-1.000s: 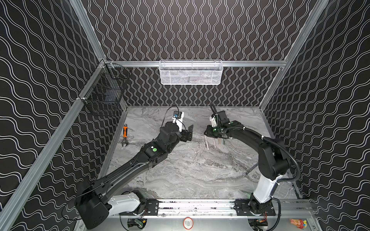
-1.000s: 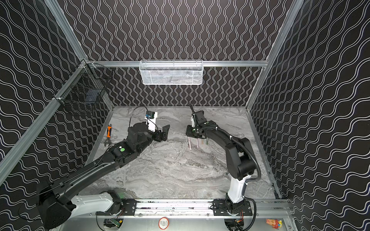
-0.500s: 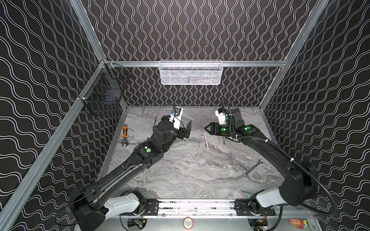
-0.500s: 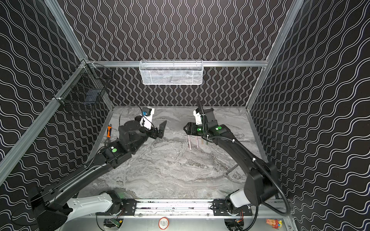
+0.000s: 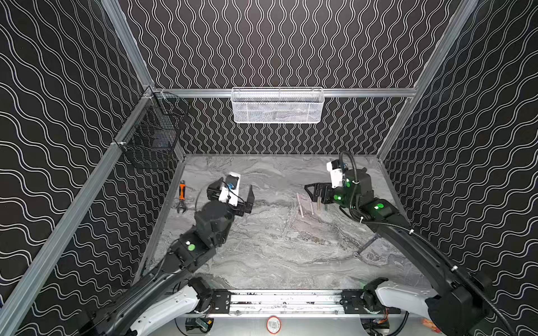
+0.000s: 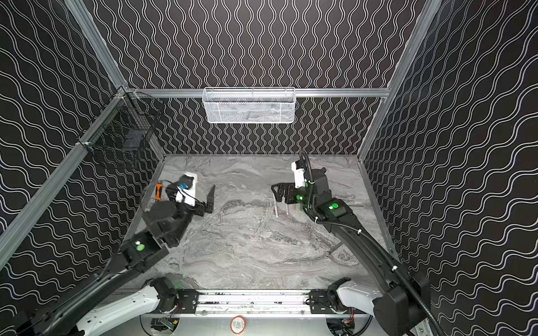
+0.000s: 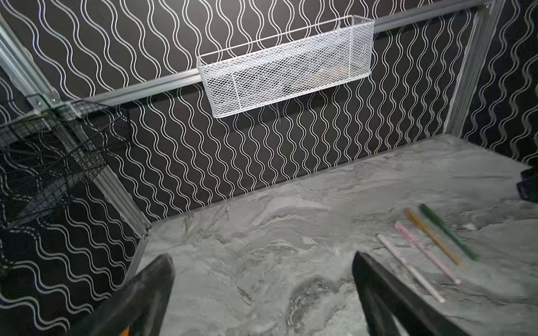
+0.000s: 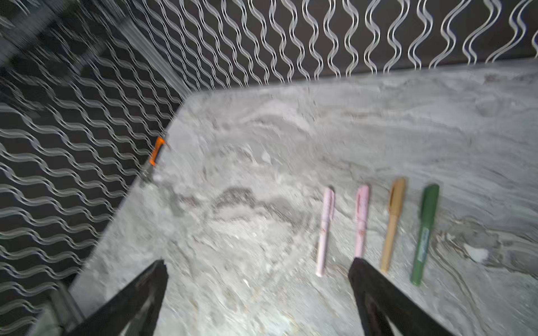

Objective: Insert the pens into the pen caps

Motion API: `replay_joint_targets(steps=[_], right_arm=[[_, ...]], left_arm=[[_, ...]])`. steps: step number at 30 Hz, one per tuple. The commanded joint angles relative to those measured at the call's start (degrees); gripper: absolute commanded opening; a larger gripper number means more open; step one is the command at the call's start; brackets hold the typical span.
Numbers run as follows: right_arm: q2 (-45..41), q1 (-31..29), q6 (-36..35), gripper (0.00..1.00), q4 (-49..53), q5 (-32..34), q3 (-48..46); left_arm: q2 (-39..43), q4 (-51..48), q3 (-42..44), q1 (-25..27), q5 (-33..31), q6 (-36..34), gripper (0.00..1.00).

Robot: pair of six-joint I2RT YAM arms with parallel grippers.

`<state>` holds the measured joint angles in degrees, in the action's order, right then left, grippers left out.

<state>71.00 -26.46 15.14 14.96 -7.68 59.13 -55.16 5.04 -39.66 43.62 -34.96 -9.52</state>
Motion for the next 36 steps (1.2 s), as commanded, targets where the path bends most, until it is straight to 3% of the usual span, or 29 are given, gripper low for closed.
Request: replay_joint_targets(steps=[1,5,10,13,18,21,23,25,27,31,36], right_arm=[[3.20,1.06,-5.03,0.99,1.73,5.39,0.77],[2.06,7.76,-4.60,0.99,-4.46,-3.49,-1.64],[-4.80,12.20,-4.96,0.99,-18.61,-1.31,-11.63],[-6.02,14.85,-6.87,0.99,-24.38,-0.97,-15.01],[-5.39,17.14,-11.54,1.00,-27.86,-0.20,-17.70],[-6.35,18.23,-13.75,0.99,-32.84,0.71,-21.81],[-7.52,18.72,-16.24,0.99,-35.27,2.77,-24.56],[-8.56,19.13,-18.76,0.99,-38.48,6.64,-27.70],[-9.62,19.30,-22.19,1.00,-42.91,11.87,-31.73],[-10.11,19.69,-26.39,0.99,-50.84,19.22,-38.20],[-2.81,20.19,-23.85,1.00,-60.39,19.09,-42.53]], left_arm=[[-1.28,20.12,8.01,-1.90,-3.98,-7.25,0.99],[-4.78,29.78,14.98,-10.63,-1.06,-0.26,0.99],[-10.96,34.22,18.09,-19.70,0.67,-2.04,0.99],[-16.23,41.88,21.34,-24.62,3.25,-1.29,0.99],[-31.59,61.24,25.49,-33.96,15.10,4.89,0.99],[-42.71,71.98,25.46,-37.63,22.35,4.91,0.99],[-37.76,60.99,23.92,-38.17,24.16,6.48,0.99],[-41.11,63.69,22.34,-38.86,24.14,6.13,0.99],[-38.78,53.98,19.66,-39.28,25.54,7.01,0.99],[-40.14,54.20,18.53,-39.30,26.13,6.30,0.99],[-39.81,53.79,18.57,-39.31,26.06,6.27,0.99]])
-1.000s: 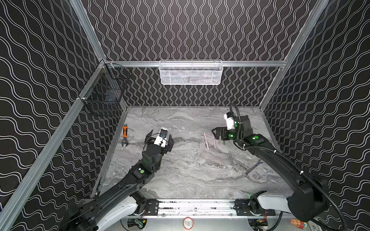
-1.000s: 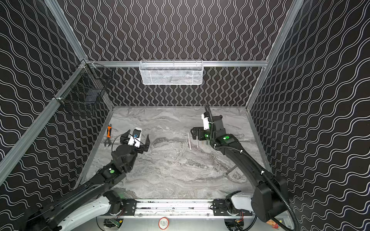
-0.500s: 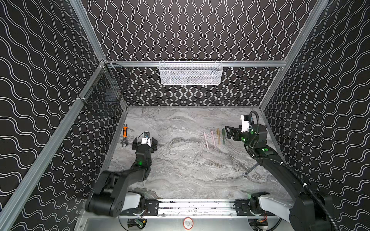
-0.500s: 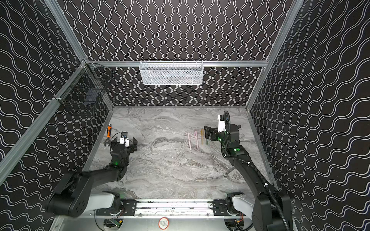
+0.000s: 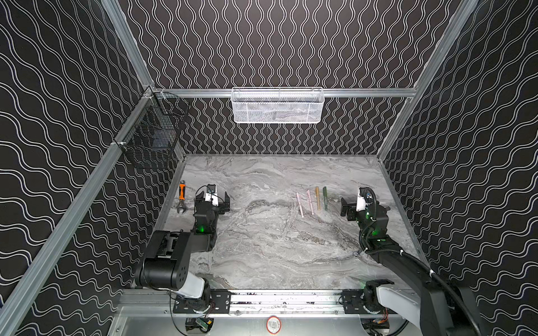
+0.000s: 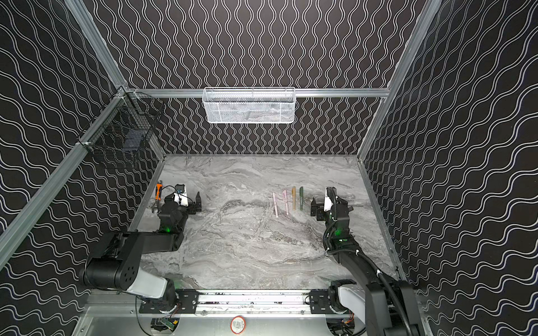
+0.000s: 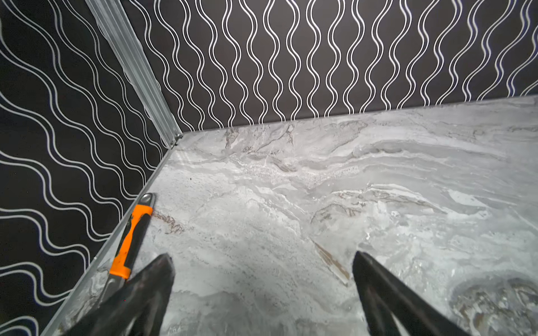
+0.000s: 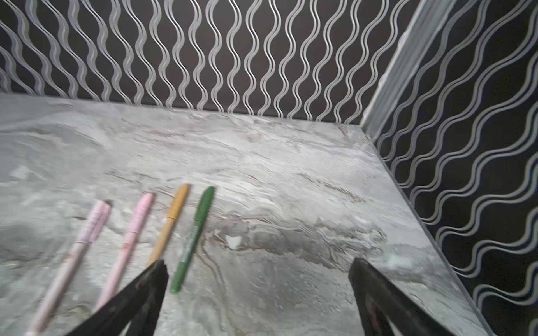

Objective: Insert the pens into the pen caps

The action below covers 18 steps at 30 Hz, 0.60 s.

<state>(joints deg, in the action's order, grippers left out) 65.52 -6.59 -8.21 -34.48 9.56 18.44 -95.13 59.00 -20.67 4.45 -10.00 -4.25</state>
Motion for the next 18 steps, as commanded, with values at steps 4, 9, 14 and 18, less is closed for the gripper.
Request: replay_joint_targets(steps=[4,9,14,18], right_arm=[[12.02,0.35,0.20,0.99,-35.51,0.70,-9.04],[26.57,0.53,1.48,1.00,-62.61,5.65,-16.17],[21.97,3.97,5.71,1.00,-40.12,2.29,-7.80],[21.73,10.73,9.72,1.00,-28.59,-8.30,-2.29]], left_arm=[[-0.09,0.50,-0.39,-0.14,1.02,0.88,0.99],[0.04,0.18,-0.36,-0.14,1.04,0.93,0.99],[-0.09,0.60,-0.38,-0.14,1.04,0.89,0.99],[-0.09,0.28,-0.36,-0.14,1.03,0.88,0.99]])
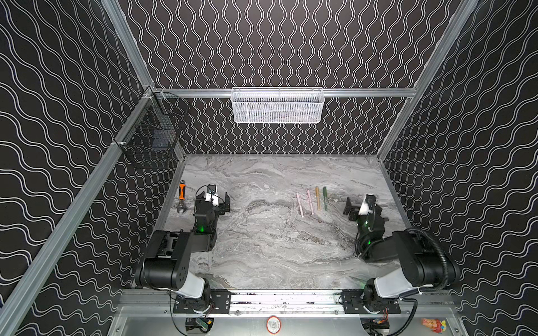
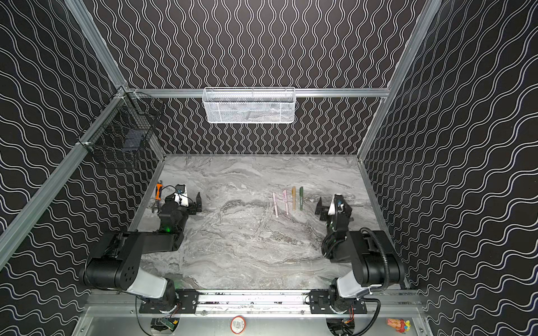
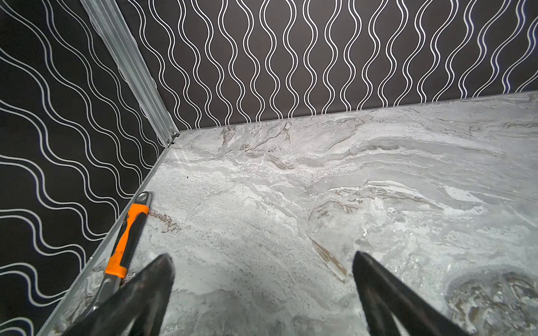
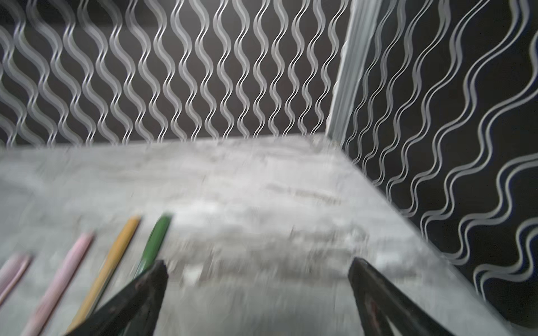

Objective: Insert the pens into the pen caps

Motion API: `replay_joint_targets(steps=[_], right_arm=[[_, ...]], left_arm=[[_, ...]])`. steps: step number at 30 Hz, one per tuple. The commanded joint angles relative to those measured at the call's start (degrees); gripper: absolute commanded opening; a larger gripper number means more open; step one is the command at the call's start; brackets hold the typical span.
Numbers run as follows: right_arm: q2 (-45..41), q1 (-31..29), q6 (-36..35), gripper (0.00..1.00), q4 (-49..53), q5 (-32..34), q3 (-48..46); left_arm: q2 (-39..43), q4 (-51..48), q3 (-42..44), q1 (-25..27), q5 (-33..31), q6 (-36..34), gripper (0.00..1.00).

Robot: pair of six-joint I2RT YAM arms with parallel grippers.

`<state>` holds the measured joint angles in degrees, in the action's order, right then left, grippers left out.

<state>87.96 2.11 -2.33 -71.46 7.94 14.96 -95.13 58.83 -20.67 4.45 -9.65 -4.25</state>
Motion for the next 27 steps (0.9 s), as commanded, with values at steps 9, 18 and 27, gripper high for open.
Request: replay_joint_targets(steps=[9,18,27], right_arm=[[0.41,2.05,2.97,1.00,4.29,-6.60,0.36],[0.19,2.02,2.97,1.00,5.06,-6.56,0.51],[0.11,2.03,2.94,1.00,4.84,-6.69,0.42]], left_arm=[[-0.23,1.01,-0.43,-0.14,0.71,0.82,0.99],[-0.36,-0.14,-1.00,-0.14,2.23,0.31,0.99],[-0.15,0.41,-0.59,-0.05,2.11,0.26,0.99]])
